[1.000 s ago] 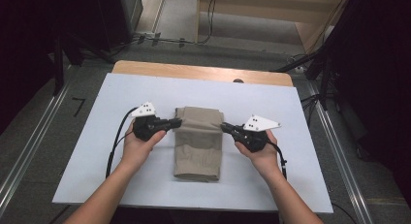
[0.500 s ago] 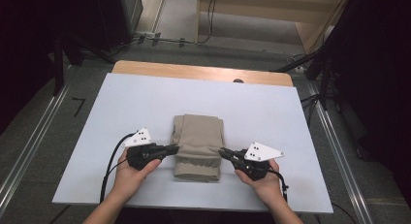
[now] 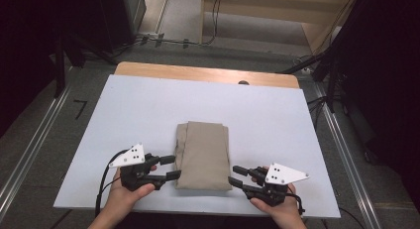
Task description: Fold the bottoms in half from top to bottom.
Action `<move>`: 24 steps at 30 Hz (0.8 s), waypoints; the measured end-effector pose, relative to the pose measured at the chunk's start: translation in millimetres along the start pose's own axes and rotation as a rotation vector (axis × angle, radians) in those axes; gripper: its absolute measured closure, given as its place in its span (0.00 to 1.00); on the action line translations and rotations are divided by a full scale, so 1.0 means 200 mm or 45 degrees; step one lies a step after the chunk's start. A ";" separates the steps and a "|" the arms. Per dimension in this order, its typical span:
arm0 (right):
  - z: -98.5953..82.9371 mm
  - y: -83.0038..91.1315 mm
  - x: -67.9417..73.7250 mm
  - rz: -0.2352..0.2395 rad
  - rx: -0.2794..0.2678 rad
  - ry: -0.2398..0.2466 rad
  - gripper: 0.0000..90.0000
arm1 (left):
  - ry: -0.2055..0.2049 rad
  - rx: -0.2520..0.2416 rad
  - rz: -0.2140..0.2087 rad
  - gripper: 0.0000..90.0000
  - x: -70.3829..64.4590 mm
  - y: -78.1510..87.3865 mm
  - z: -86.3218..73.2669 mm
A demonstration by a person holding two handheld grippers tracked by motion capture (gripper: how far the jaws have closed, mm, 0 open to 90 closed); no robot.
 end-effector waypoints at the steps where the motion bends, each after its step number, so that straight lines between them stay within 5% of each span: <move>1: 0.01 -0.01 -0.01 -0.008 -0.002 -0.011 0.69 | 0.003 0.012 0.008 0.58 0.01 -0.02 0.01; 5: -0.04 -0.12 -0.03 -0.070 0.109 -0.040 0.86 | -0.047 0.212 0.065 0.85 0.00 -0.16 -0.11; 11: -0.22 -0.25 0.02 -0.054 0.357 0.015 0.88 | -0.040 0.393 0.111 0.93 0.00 -0.20 -0.28; 13: -0.24 -0.26 0.03 -0.060 0.378 0.039 0.83 | -0.042 0.372 0.092 0.90 0.00 -0.19 -0.27; 15: -0.23 -0.24 0.03 -0.064 0.368 0.020 0.74 | -0.053 0.305 0.088 0.76 -0.01 -0.16 -0.24; 18: -0.19 -0.20 0.00 -0.091 0.313 -0.011 0.54 | -0.019 0.200 0.062 0.61 -0.01 -0.11 -0.19; 24: -0.15 -0.05 -0.10 -0.161 0.199 -0.054 0.36 | -0.040 0.060 0.084 0.44 0.03 0.01 -0.14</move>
Point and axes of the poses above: each handheld gripper's, and its own axes: y roughly backward along the jaws, z roughly out of its top, x roughly to its left, the point moved 7 cm from there along -y, roughly forward along the jaws, and after that the axes turned 5 degrees about y, right-handed, at the moved point
